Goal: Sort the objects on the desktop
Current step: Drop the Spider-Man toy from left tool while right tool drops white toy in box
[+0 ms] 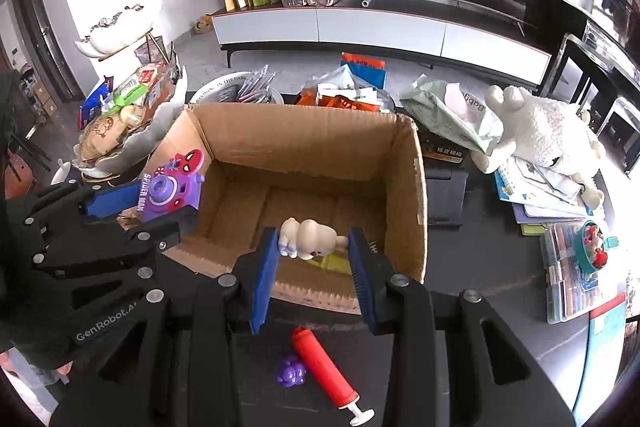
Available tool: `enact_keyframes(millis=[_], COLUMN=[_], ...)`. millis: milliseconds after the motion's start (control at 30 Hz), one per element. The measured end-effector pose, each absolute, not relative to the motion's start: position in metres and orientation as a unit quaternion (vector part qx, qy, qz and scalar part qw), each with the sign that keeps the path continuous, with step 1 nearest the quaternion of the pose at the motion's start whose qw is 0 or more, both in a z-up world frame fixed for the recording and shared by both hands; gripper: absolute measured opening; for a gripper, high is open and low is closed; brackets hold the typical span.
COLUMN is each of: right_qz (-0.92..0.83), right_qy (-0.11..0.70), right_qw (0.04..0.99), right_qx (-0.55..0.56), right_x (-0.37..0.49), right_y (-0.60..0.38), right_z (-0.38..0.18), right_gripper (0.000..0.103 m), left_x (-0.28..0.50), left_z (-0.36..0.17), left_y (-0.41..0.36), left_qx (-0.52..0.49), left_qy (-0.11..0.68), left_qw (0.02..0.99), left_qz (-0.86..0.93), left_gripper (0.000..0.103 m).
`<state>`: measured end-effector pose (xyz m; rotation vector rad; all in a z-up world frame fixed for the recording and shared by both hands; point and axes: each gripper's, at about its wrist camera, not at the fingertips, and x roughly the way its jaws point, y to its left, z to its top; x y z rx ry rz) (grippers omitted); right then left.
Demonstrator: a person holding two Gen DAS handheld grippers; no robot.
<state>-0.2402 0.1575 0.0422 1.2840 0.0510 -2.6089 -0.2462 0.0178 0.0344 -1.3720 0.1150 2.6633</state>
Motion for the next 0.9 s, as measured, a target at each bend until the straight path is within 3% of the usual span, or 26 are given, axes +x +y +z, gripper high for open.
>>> enact_keyframes(millis=[433, 533, 600, 900], right_qz=[-0.883, -0.882, -0.88, -0.88], right_qy=[-0.013, -0.013, -0.016, -0.012], right_qw=[0.123, 0.119, 0.121, 0.12], right_qx=[0.453, 0.456, 0.46, 0.459], right_x=[-0.254, -0.255, -0.255, -0.254], right_y=[0.165, 0.166, 0.166, 0.165], right_z=[0.032, 0.032, 0.031, 0.034], right_gripper=[0.033, 0.033, 0.033, 0.033], left_x=[-0.259, -0.258, -0.258, -0.259], left_z=[0.027, 0.031, 0.034, 0.038], left_y=[0.016, 0.015, 0.014, 0.01], left_qx=[-0.473, -0.469, -0.469, -0.472], left_qy=[0.025, 0.021, 0.015, 0.006], left_qw=[0.065, 0.066, 0.072, 0.07], left_qz=[0.878, 0.88, 0.88, 0.879], left_gripper=[0.048, 0.062, 0.065, 0.065])
